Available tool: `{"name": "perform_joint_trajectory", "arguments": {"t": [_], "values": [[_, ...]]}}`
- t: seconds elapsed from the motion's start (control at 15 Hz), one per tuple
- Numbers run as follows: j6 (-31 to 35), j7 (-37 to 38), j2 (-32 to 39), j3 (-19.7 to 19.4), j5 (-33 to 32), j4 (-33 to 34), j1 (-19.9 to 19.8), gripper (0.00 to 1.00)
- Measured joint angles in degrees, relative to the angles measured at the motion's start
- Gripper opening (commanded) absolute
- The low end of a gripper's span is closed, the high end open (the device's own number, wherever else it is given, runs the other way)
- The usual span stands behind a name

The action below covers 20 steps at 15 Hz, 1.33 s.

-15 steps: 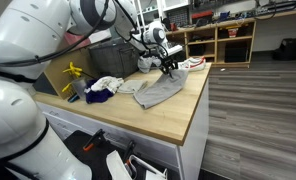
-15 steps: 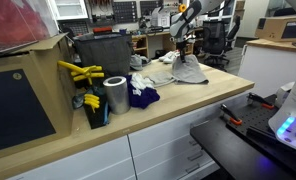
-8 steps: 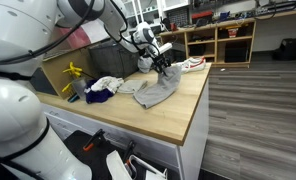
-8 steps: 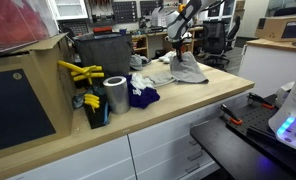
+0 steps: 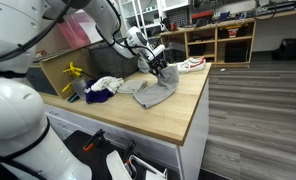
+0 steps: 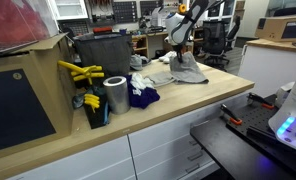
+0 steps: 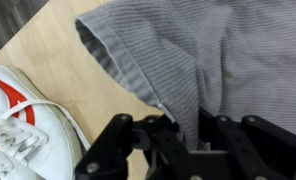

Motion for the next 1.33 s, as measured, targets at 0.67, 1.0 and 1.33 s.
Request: {"name": "perform_joint_trajectory", "arguments": {"t": [0.67,1.0,1.33], "values": [[1.58,1.43,-10.97,0.93,-3.96,-16.05,0.04,0.03],[2.32,1.56,-15.88,0.97,-6.23,-23.66,-0.13,0.03],[7.95,7.44,-17.85,0.98,-12.05,-29.38,-0.05,0.03]]}}
